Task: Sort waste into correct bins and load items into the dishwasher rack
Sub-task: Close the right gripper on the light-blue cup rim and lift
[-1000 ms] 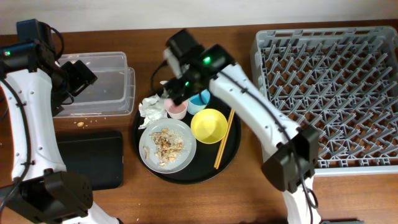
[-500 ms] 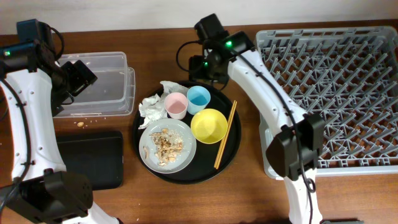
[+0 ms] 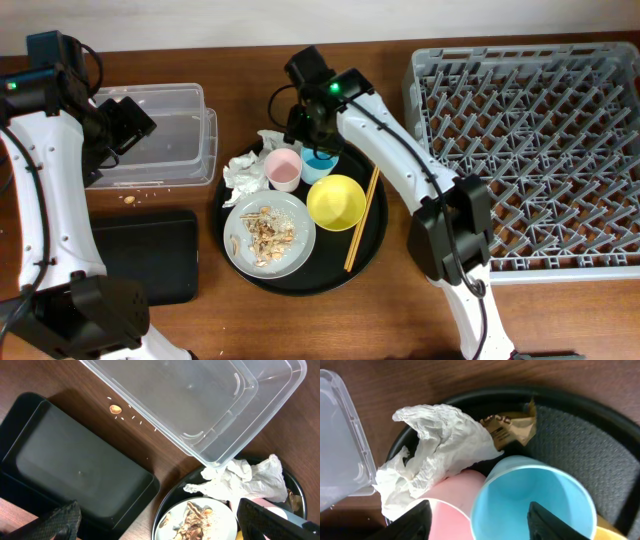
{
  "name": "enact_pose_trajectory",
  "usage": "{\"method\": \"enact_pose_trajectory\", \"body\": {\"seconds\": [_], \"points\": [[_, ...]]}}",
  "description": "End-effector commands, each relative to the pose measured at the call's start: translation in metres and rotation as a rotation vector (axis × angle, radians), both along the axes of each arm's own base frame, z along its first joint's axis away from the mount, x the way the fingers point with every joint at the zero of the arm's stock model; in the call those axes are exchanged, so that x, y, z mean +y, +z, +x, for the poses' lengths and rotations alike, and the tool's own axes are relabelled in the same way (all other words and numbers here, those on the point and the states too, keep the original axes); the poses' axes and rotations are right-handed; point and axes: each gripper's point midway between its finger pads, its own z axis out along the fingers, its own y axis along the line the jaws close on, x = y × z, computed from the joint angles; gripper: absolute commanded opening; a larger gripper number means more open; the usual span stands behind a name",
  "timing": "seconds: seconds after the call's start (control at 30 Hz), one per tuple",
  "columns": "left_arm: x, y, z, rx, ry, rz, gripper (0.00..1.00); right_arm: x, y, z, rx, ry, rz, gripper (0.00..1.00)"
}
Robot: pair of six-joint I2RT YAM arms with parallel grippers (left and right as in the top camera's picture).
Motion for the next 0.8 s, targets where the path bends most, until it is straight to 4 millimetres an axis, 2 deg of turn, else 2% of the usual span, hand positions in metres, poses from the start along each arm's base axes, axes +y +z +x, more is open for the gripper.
{"method": "enact_pose_trajectory", "body": {"seconds": [0.0, 0.07, 0.2, 0.4, 0.53, 0.63, 0.77], "points": [[0.0029, 0.0159, -0.002, -0.045, 0.019, 0.014, 0.99, -0.0018, -0.0142, 0.0041, 0.023, -0.055, -0.018, 0.61], [0.0029, 0.0159, -0.002, -0.045, 0.019, 0.014, 0.99, -0.0009, -0.02, 0.0018, 0.035, -0.051, -0.027, 0.58], [0.0029, 0.0158, -0.002, -0.044, 0.019, 0.014, 0.99, 0.0004, -0.0195, 0.0035, 0.027, -0.05, -0.022, 0.56], [0.0029, 0.0159, -0.002, -0.045, 0.019, 0.014, 0.99, -0.0038, -0.0198, 0.0067, 0.012, -0.059, -0.042, 0.31], [0.0029, 0.0159, -0.002, -0.045, 0.019, 0.014, 0.99, -0.0039, -0.0198, 0.0068, 0.011, -0.056, -0.043, 0.21], [0.0029, 0.0159, -0.002, -0.045, 0.019, 0.014, 0.99, -0.0039, -0.0197, 0.0068, 0.01, -0.052, -0.044, 0.18], [0.0029, 0.0159, -0.0019, -0.045, 0.019, 0.014, 0.99, -0.0062, -0.0187, 0.0073, 0.012, -0.057, -0.044, 0.04]]}}
